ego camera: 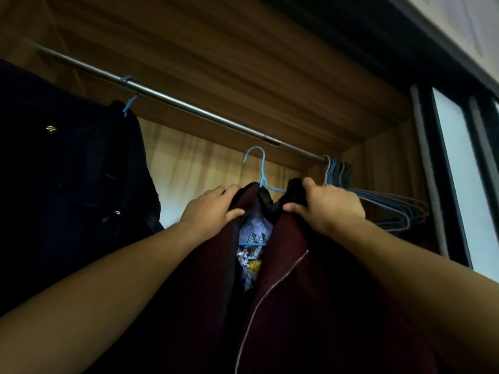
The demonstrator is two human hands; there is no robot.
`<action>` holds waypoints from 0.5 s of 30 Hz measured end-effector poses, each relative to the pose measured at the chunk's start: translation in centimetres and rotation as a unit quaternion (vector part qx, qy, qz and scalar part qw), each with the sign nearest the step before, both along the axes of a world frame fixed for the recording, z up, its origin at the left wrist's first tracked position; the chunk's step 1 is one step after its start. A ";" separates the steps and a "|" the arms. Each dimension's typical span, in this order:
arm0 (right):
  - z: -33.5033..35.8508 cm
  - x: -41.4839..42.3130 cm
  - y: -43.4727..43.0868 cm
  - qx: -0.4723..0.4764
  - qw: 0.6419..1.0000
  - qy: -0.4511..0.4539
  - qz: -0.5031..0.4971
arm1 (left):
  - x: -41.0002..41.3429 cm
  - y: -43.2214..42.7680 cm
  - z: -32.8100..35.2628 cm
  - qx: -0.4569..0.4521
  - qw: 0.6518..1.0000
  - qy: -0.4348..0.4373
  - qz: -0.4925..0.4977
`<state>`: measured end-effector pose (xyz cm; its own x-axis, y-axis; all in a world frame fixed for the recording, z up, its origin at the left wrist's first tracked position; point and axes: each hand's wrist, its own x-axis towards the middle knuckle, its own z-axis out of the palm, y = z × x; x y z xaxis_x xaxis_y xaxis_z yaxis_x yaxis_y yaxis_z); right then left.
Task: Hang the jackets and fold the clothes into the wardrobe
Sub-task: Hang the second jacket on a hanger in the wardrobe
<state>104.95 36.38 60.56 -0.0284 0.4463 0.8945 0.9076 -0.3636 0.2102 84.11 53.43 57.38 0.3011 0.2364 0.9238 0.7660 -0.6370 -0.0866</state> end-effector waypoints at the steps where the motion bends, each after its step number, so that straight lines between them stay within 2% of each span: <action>1: 1.2 0.3 0.2 0.012 1.000 0.001 0.000 | 0.3 0.4 0.9 0.004 1.000 -0.011 0.000; 8: 7.7 2.8 0.9 0.066 0.998 0.008 -0.013 | 3.3 1.7 7.0 0.005 0.998 -0.062 0.024; 15: 10.5 5.1 2.1 0.052 0.995 -0.010 -0.081 | 6.9 3.0 10.2 -0.027 0.998 -0.026 0.040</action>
